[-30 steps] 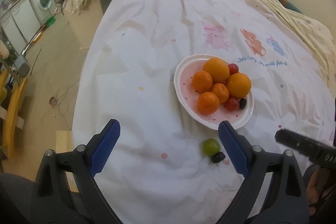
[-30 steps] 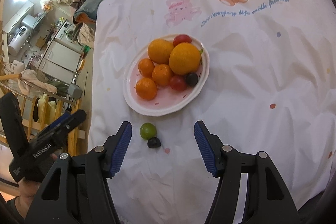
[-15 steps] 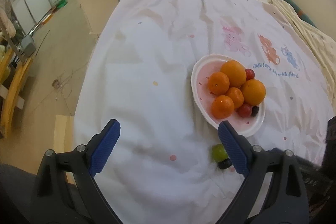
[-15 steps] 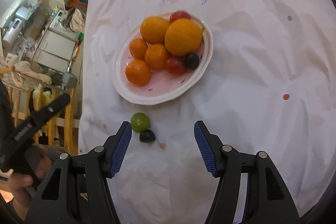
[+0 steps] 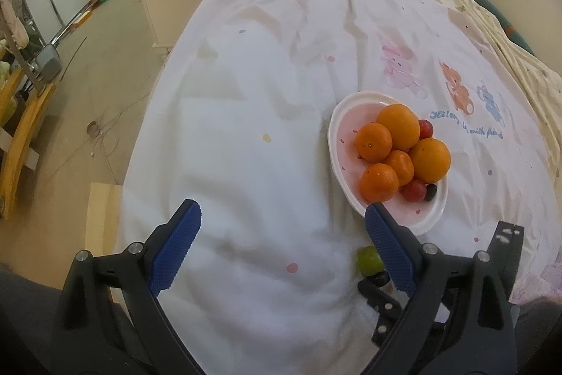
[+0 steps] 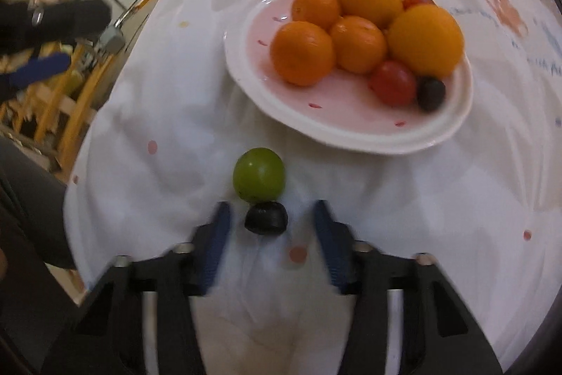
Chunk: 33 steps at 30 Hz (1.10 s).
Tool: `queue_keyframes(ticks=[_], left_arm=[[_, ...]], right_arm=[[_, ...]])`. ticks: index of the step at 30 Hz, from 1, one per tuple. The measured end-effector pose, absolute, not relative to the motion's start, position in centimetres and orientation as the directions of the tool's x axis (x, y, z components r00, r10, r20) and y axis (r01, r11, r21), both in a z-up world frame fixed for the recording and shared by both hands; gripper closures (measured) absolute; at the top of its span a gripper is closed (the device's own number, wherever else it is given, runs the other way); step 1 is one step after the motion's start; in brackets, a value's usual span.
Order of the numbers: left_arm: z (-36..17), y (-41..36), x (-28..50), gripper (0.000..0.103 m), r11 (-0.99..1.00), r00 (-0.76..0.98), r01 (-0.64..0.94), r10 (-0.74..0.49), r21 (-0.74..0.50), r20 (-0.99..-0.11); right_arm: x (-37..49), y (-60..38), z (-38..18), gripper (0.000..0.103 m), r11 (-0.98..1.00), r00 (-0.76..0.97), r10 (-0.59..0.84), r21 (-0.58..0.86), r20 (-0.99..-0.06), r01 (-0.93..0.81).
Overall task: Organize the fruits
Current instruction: 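Grasp the last dark purple berry with the right gripper, then grasp the green fruit with the left gripper while the right holds the berry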
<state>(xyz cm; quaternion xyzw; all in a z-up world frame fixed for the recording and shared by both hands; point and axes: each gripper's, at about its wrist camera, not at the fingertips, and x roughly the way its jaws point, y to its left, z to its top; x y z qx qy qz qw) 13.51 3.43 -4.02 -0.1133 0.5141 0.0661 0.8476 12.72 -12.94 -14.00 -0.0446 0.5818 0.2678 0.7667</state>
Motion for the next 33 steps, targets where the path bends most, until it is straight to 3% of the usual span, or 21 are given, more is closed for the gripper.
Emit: queue_keyframes(ticks=[2,11,22,26,29,31,33], left_arm=[[-4.0,3.4,13.5,0.01,0.966,0.461,-0.228,-0.004,-0.123,-0.887],[-4.7,2.4,13.6,0.01,0.975,0.434,-0.188,-0.027,-0.12,-0.901],[-6.9,-2.7,13.0,0.011,0.998,0.37,-0.01,-0.052,-0.06,-0.928],[-8.6,-5.1,12.7,0.02,0.996,0.329,0.069,-0.073,-0.053,-0.941],[-10.0,-6.3,12.8,0.026,0.984,0.283,0.096,-0.169,-0.147,-0.944],[-10.7,-6.8,13.1,0.026,0.987,0.29,0.078,-0.155,-0.138,-0.944],[-11.4,-7.0,13.4,0.034,0.988,0.283,0.068,-0.154,-0.14,-0.947]], right_arm=[[12.6,-13.0,-14.0,0.077,0.845,0.164,0.37,0.258,-0.914,-0.469],[11.7,-16.2,-10.9,0.078,0.859,0.13,0.372,0.288,-0.919,-0.424],[13.4,-25.1,-4.3,0.078,0.885,0.355,0.464,0.411,-0.812,-0.217],[13.9,-26.1,-4.2,0.078,0.88,0.381,0.472,0.453,-0.795,-0.144],[14.2,-26.4,-4.2,0.078,0.87,0.393,0.486,0.476,-0.781,-0.13],[14.1,-26.3,-4.1,0.078,0.864,0.399,0.494,0.486,-0.772,-0.13],[14.1,-26.4,-4.2,0.078,0.863,0.402,0.496,0.487,-0.77,-0.132]])
